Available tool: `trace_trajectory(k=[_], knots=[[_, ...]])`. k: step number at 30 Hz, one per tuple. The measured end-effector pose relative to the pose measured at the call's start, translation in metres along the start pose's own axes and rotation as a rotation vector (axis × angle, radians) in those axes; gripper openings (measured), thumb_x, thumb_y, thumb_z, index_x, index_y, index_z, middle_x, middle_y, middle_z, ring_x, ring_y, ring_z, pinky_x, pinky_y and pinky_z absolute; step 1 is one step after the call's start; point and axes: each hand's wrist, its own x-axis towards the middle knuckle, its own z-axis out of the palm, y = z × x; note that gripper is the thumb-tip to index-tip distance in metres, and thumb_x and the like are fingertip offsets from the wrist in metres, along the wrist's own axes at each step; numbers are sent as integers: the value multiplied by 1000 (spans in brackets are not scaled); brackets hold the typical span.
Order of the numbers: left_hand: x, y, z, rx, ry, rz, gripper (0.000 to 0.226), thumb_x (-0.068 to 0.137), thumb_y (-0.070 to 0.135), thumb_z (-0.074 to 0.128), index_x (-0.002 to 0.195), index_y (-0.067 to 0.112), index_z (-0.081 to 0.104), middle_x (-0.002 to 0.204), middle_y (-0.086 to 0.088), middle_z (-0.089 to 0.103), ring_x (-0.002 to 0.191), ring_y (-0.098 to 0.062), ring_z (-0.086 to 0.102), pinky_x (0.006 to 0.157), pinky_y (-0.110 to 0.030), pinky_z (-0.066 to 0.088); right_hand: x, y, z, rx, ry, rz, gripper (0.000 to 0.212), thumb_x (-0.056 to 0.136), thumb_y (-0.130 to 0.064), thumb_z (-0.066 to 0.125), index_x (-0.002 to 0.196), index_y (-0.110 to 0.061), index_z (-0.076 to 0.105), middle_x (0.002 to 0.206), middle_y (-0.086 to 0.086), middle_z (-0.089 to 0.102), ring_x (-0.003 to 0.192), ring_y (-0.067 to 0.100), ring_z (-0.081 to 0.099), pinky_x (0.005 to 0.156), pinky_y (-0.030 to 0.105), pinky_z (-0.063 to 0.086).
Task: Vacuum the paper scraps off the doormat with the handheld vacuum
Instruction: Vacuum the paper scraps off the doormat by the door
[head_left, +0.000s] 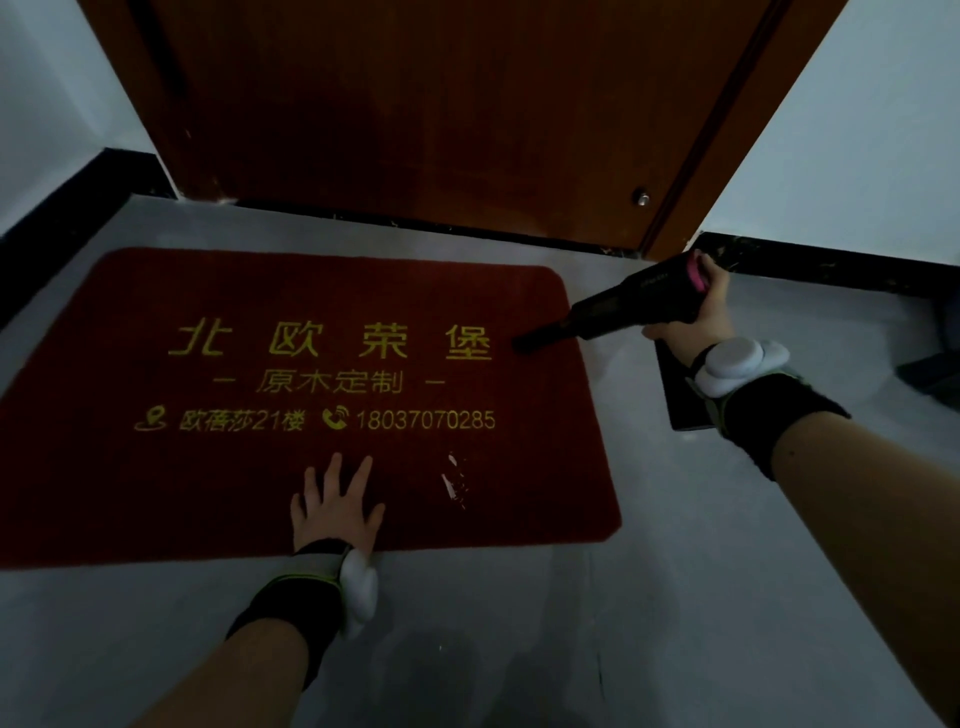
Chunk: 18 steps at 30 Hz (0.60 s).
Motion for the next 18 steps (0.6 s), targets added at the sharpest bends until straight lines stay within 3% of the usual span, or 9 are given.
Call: trace_trajectory(k=[3, 5, 6, 8, 9, 13, 16, 18], knots=[[0, 0, 2, 1, 20, -6, 63, 98, 47, 32, 148, 40, -6, 158, 0, -13, 145, -31, -12, 118, -47, 4, -4, 1, 0, -56, -92, 2, 88, 75, 16, 67, 145, -1, 16, 139, 20, 39, 121, 28, 44, 82, 12, 37], [0, 0, 3, 4, 18, 0, 63, 98, 47, 32, 148, 39, -6, 158, 0, -13, 145, -32, -12, 118, -48, 4, -10, 5, 2, -48, -102, -13, 84, 75, 21, 64, 142, 6, 15, 138, 26, 37, 117, 30, 45, 74, 4, 39], [0, 0, 2, 4, 15, 2, 63, 98, 47, 32, 148, 39, -6, 158, 0, -13, 145, -32, -13, 118, -48, 4, -11, 9, 2, -51, -106, -4, 85, 74, 21, 64, 142, 7, 15, 139, 26, 37, 120, 33, 44, 79, 4, 39], [0, 0, 1, -7, 5, 4, 63, 98, 46, 32, 148, 39, -5, 158, 0, -14, 144, -32, -13, 118, -47, 3, -9, 16, 3, -93, -153, 63, 93, 71, 14, 71, 144, 0, 15, 139, 22, 38, 125, 37, 42, 99, 30, 42], [0, 0, 0, -10, 2, 5, 63, 98, 46, 33, 148, 39, -5, 158, 0, -14, 144, -31, -13, 118, -47, 3, -7, 17, 2, -113, -184, 92, 96, 70, 12, 74, 145, -3, 16, 139, 20, 39, 126, 37, 42, 101, 41, 41], [0, 1, -2, -9, -12, -1, 64, 98, 46, 34, 148, 39, -5, 158, 1, -14, 145, -31, -13, 118, -47, 3, -6, 16, 3, -136, -276, 125, 95, 70, 10, 74, 145, -8, 19, 138, 17, 40, 127, 35, 41, 96, 40, 40], [0, 1, -3, -6, -15, -2, 64, 98, 46, 35, 148, 39, -4, 158, 1, -13, 145, -30, -13, 118, -47, 4, -9, 9, 5, -185, -452, 141, 95, 72, 7, 74, 146, -16, 19, 132, 16, 48, 119, 37, 50, 93, 48, 47], [0, 0, -4, -12, -20, 7, 64, 98, 46, 35, 148, 39, -4, 158, 1, -13, 145, -30, -13, 118, -47, 3, -12, 4, 8, -182, -539, 124, 94, 74, 9, 71, 146, -20, 19, 124, 16, 52, 111, 35, 55, 81, 46, 54]])
